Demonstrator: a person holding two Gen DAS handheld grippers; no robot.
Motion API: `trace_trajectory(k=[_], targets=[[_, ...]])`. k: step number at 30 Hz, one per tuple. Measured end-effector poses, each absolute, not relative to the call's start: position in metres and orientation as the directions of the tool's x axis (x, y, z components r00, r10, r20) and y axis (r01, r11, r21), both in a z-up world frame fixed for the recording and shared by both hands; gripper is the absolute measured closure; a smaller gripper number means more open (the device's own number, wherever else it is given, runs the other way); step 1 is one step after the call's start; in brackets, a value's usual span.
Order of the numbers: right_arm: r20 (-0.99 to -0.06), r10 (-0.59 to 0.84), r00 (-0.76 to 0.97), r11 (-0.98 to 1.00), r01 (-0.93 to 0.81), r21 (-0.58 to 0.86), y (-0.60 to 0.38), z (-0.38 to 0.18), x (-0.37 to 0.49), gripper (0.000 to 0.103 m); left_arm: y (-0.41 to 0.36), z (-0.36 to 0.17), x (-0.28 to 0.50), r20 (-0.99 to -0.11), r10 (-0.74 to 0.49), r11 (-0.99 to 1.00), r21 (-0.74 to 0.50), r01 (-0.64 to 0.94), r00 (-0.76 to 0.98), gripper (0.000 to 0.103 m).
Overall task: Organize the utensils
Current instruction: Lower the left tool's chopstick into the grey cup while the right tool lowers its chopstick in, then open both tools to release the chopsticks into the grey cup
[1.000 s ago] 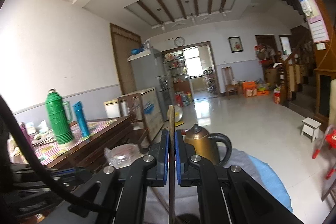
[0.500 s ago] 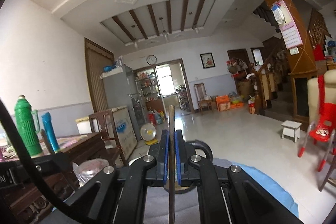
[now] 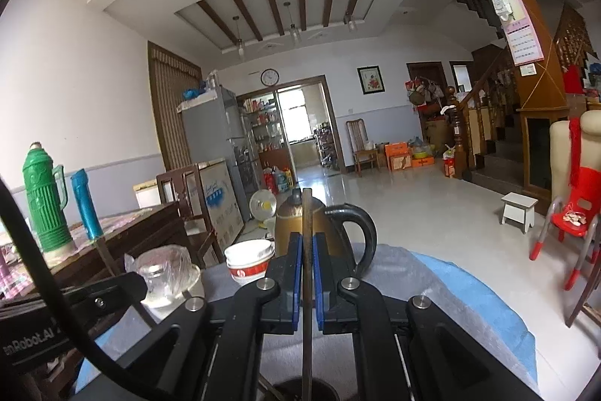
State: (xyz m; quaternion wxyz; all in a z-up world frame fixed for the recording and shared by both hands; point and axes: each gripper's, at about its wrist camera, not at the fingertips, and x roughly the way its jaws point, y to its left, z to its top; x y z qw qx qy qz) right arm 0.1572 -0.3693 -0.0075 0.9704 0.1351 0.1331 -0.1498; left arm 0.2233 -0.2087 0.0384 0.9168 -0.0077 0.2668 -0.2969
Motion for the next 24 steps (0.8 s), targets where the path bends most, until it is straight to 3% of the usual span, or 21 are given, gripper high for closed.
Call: trace_trajectory(k=[8, 17, 24], targets=[[-0.318, -0.227, 0.921, 0.935, 0.297, 0.193, -0.360, -0.010, 0.131, 0.097, -0.209, 0.035, 0.200, -0.515, -0.529, 0.811, -0.074, 0.581, 0.674, 0.095], [-0.351, -0.206, 0.913, 0.942, 0.283, 0.182, -0.349, -0.020, 0.115, 0.097, -0.208, 0.019, 0.184, -0.605, -0.461, 0.810, 0.011, 0.586, 0.649, 0.093], [-0.365, -0.196, 0.910, 0.934, 0.287, 0.211, -0.349, -0.025, 0.109, 0.095, -0.199, 0.015, 0.170, -0.608, -0.385, 0.835, 0.091, 0.543, 0.694, 0.087]])
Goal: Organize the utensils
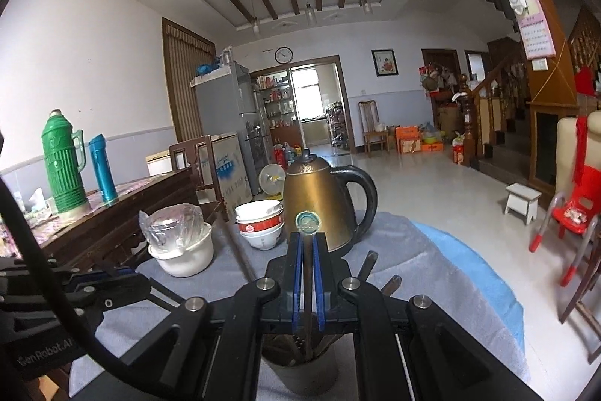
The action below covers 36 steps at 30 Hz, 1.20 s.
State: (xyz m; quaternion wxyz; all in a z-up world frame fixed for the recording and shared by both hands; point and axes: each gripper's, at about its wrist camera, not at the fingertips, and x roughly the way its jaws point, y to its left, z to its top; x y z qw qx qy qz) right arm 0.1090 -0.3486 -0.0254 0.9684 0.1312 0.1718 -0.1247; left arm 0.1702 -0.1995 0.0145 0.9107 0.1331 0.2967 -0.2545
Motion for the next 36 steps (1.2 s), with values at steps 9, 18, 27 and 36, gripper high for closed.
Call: trace_trajectory(k=[9, 18, 27, 36], targets=[[-0.382, -0.165, 0.909, 0.929, 0.274, 0.250, -0.348, -0.025, 0.107, 0.095, -0.188, 0.014, 0.161, -0.589, -0.316, 0.856, 0.161, 0.491, 0.744, 0.065], [-0.400, -0.118, 0.909, 0.922, 0.249, 0.296, -0.349, -0.024, 0.103, 0.072, -0.180, 0.016, 0.158, -0.567, -0.301, 0.864, 0.179, 0.471, 0.767, 0.056], [-0.361, -0.175, 0.916, 0.917, 0.285, 0.278, -0.349, -0.015, 0.086, 0.056, -0.171, 0.013, 0.156, -0.560, -0.279, 0.876, 0.183, 0.446, 0.780, 0.040], [-0.375, -0.177, 0.910, 0.915, 0.292, 0.277, -0.343, -0.005, 0.065, 0.053, -0.158, 0.009, 0.147, -0.558, -0.237, 0.892, 0.198, 0.405, 0.795, 0.022]])
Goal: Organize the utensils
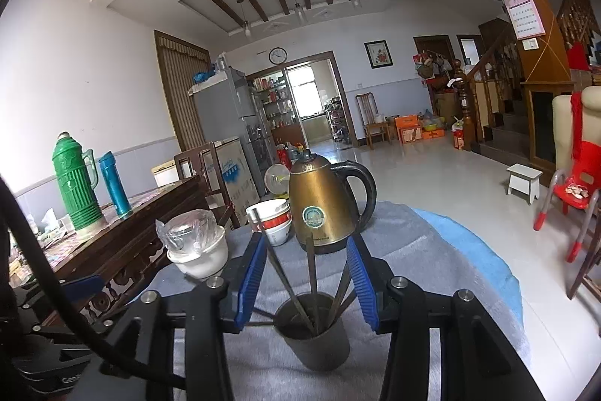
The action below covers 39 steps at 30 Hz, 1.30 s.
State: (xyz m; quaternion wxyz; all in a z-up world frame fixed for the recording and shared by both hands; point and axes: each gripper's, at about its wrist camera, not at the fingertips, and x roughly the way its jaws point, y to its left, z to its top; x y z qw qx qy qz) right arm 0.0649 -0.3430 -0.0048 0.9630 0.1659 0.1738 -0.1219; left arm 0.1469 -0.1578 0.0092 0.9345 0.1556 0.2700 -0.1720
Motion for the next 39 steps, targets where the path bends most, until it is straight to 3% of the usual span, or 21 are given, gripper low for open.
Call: trace_trajectory(k=[24, 28, 35, 39], targets=[[-0.454, -0.175, 0.874, 0.917, 0.312, 0.247, -0.306, -0.011, 0.010, 0.051, -0.120, 0.010, 0.109, -0.553, -0.177, 0.912, 0.219, 0.347, 0.814, 0.017], [-0.456, -0.186, 0.870, 0.917, 0.321, 0.238, -0.303, -0.012, -0.002, 0.051, -0.113, 0.011, 0.103, -0.554, -0.170, 0.917, 0.214, 0.336, 0.815, 0.010], [-0.487, -0.182, 0.854, 0.906, 0.338, 0.254, -0.303, -0.017, -0.027, 0.051, -0.103, 0.017, 0.090, -0.546, -0.165, 0.925, 0.203, 0.321, 0.822, 0.009], [-0.499, -0.176, 0.849, 0.903, 0.341, 0.262, -0.302, -0.016, -0.038, 0.047, -0.101, 0.015, 0.085, -0.556, -0.163, 0.925, 0.202, 0.323, 0.815, 0.008]])
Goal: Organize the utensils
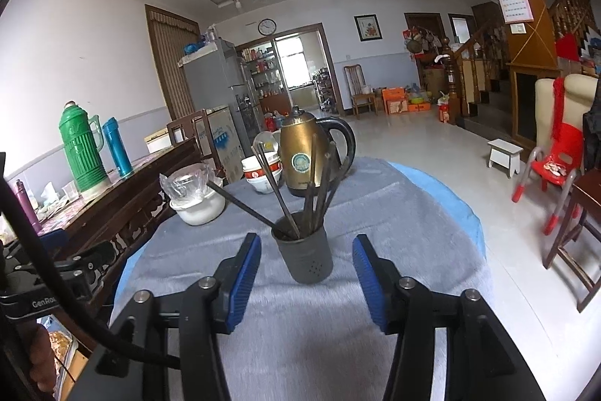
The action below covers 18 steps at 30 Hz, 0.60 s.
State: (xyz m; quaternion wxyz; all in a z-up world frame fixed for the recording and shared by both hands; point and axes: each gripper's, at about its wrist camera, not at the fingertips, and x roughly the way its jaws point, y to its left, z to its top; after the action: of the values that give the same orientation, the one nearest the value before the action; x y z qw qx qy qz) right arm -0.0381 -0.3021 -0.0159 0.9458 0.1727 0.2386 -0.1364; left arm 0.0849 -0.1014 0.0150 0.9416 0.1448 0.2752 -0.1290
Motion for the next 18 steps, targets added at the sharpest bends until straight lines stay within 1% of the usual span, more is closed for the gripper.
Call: trace_trajectory(k=[4, 7, 11, 18], targets=[[-0.516, -0.147, 0.844, 0.907, 0.323, 0.270, -0.294, -0.013, -0.048, 0.047, -0.099, 0.015, 0.077, -0.555, -0.161, 0.926, 0.201, 0.320, 0.816, 0.008], [-0.513, -0.144, 0.846, 0.916, 0.310, 0.254, -0.284, -0.008, -0.054, 0.047, -0.098, 0.017, 0.071, -0.551, -0.159, 0.924, 0.209, 0.320, 0.820, 0.008], [-0.509, -0.124, 0.852, 0.916, 0.295, 0.271, -0.273, -0.001, -0.063, 0.047, -0.095, 0.021, 0.062, -0.534, -0.150, 0.924, 0.223, 0.310, 0.832, 0.008], [-0.513, -0.130, 0.848, 0.919, 0.298, 0.259, -0.260, 0.008, -0.071, 0.047, -0.085, 0.028, 0.052, -0.520, -0.146, 0.930, 0.217, 0.296, 0.841, 0.008]])
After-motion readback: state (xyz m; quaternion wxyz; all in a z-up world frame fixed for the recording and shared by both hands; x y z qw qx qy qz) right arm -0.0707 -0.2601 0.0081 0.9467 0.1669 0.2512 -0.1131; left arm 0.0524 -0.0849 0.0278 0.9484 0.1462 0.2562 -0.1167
